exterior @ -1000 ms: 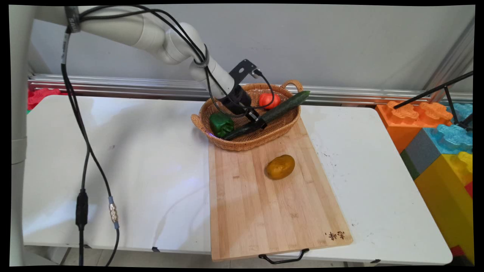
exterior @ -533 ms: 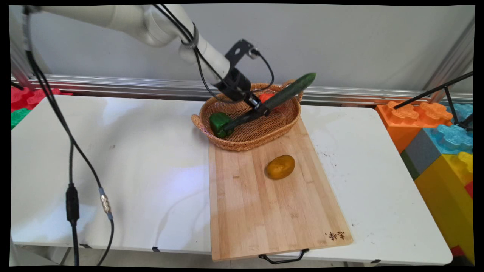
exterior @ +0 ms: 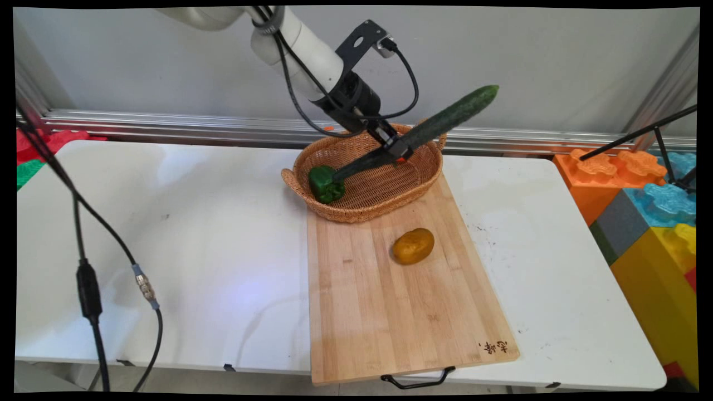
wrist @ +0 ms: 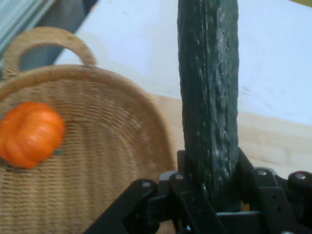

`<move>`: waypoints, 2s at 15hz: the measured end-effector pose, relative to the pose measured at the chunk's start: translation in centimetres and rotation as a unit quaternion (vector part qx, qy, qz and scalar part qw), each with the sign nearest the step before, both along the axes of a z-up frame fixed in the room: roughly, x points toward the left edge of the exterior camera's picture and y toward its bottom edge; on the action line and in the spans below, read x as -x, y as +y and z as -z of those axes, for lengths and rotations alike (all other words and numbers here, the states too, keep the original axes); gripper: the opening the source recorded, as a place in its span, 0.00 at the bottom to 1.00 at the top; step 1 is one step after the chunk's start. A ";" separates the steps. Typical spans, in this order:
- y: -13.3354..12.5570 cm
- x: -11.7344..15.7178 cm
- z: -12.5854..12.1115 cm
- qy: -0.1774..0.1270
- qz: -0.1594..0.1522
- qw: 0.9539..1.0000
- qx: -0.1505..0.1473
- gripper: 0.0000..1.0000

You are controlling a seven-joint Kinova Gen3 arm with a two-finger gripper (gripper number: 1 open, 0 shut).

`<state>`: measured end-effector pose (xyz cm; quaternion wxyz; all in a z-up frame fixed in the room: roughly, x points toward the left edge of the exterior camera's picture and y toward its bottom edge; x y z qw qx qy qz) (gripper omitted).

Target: Place the picked object on the cutting board

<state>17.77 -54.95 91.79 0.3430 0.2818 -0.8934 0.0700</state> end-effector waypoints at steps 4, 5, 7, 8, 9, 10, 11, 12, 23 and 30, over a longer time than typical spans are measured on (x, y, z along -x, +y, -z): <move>4.8 0.7 -0.7 -0.020 0.036 0.999 -0.027 0.00; 6.0 0.9 -0.5 -0.025 0.046 0.998 -0.032 0.00; 7.7 1.1 -0.1 -0.034 0.063 0.997 -0.040 0.00; 8.9 1.2 0.5 -0.041 0.074 0.995 -0.044 0.00; 10.0 1.3 1.2 -0.047 0.085 0.994 -0.048 0.00; 10.8 1.4 1.9 -0.052 0.093 0.993 -0.051 0.00; 11.8 1.5 2.8 -0.056 0.102 0.992 -0.053 0.00; 12.6 1.7 3.8 -0.060 0.110 0.991 -0.055 0.00; 15.6 4.5 12.5 -0.077 0.146 0.985 -0.044 0.00; 16.0 5.3 13.5 -0.070 0.166 0.983 -0.026 1.00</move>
